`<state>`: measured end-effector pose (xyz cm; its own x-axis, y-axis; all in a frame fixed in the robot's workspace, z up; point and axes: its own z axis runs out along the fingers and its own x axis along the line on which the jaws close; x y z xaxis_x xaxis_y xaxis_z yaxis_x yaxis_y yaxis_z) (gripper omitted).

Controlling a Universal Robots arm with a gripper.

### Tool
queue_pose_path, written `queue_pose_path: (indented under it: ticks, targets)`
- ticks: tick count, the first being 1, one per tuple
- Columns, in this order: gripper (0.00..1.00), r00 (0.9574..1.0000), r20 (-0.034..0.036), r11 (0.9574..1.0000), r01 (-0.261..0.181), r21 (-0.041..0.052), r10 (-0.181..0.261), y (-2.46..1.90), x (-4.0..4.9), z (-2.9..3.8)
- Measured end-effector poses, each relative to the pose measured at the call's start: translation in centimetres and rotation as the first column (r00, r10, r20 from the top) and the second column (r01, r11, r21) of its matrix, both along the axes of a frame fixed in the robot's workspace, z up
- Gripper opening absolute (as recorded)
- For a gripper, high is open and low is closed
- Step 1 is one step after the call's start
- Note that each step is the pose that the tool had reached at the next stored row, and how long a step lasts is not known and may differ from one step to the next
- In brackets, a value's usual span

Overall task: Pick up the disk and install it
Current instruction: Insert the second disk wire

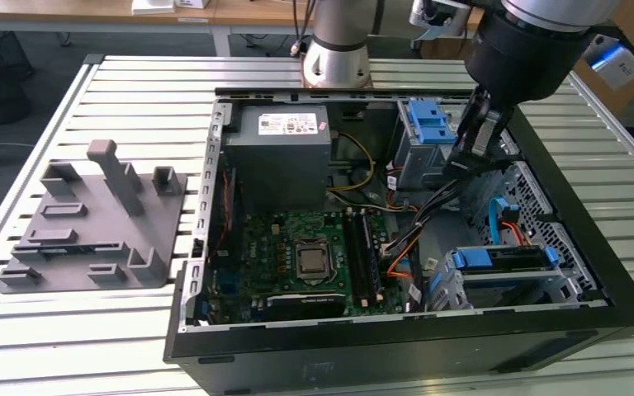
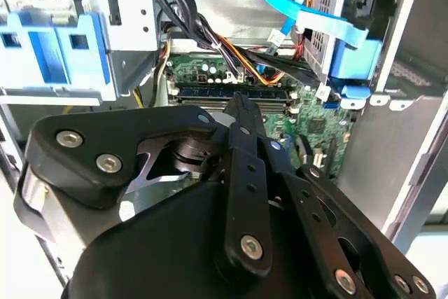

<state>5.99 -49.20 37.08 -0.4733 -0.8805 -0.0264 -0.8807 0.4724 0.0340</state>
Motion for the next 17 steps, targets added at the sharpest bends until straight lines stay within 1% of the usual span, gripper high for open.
queue_pose_path:
  ticks: [3, 5, 7, 8, 13, 14, 17]
  targets:
    - [0.11, 0.9986, 0.0, 0.9986, -0.054, -0.0001, 0.054, 0.0, 0.0, -0.07]
    - [0.11, 0.996, -0.0001, 0.996, -0.089, -0.0002, 0.089, 0.0, 0.0, -0.09]
    - [0.11, 0.9935, 0.0, 0.9935, -0.114, -0.0001, 0.114, 0.0, 0.0, -0.11]
    - [0.11, 0.9927, 0.0001, 0.9927, -0.12, -0.0001, 0.12, 0.0, 0.0, -0.12]
    - [0.11, 0.9924, 0.0022, 0.9924, -0.123, -0.0002, 0.123, 0.0, -0.07, -0.13]
    - [0.11, 0.9922, 0.0072, 0.9922, -0.125, -0.0012, 0.125, 0.0, -0.08, -0.08]
    - [0.11, 0.9914, 0.0365, 0.9921, -0.125, -0.0045, 0.125, 0.0, -0.07, 0.0]
